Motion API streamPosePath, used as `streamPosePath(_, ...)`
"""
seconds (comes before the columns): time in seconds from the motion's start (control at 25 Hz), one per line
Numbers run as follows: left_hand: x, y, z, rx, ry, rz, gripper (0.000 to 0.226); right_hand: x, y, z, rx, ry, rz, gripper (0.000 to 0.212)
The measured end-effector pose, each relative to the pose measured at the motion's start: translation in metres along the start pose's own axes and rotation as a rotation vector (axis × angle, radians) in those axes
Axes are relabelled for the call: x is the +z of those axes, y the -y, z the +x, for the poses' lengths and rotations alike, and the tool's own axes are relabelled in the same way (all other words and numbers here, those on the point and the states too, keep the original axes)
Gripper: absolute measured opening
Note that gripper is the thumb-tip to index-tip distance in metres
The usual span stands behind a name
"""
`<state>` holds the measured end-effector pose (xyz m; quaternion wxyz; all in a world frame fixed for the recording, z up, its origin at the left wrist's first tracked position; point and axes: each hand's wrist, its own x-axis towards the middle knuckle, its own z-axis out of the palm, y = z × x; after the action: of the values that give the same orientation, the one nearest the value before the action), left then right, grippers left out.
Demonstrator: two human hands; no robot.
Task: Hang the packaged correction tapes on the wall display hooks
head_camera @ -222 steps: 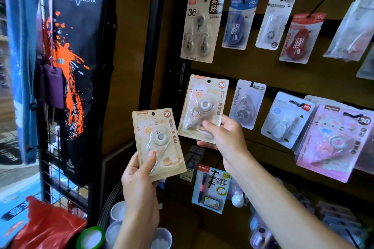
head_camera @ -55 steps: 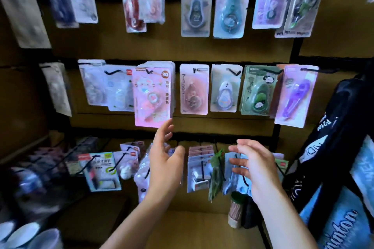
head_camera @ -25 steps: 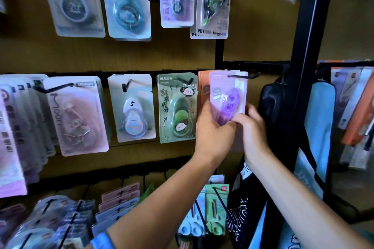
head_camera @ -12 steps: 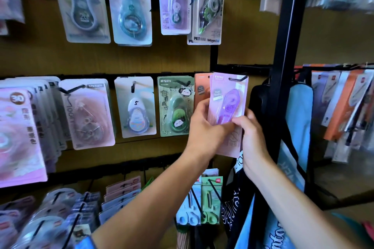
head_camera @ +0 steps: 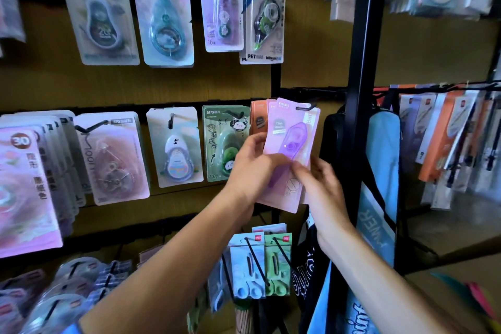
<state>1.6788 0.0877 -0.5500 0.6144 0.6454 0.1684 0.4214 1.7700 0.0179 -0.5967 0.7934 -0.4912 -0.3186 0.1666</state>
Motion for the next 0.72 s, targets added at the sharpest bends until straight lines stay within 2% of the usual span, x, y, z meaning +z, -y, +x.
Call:
streamPosePath(0.36, 0.011, -0.018, -0.041, 0.065, 0.068, -0.083, 0.040, 0.002, 0.019, -0.048, -0.135, -0.057, 0.230, 0.040)
streamPosePath(0.72, 0.025, -0.031, -0.074, 0.113, 0.057, -0.107, 0.035, -0.004, 0.045, -0.076, -0.146, -0.077, 0.346, 0.031)
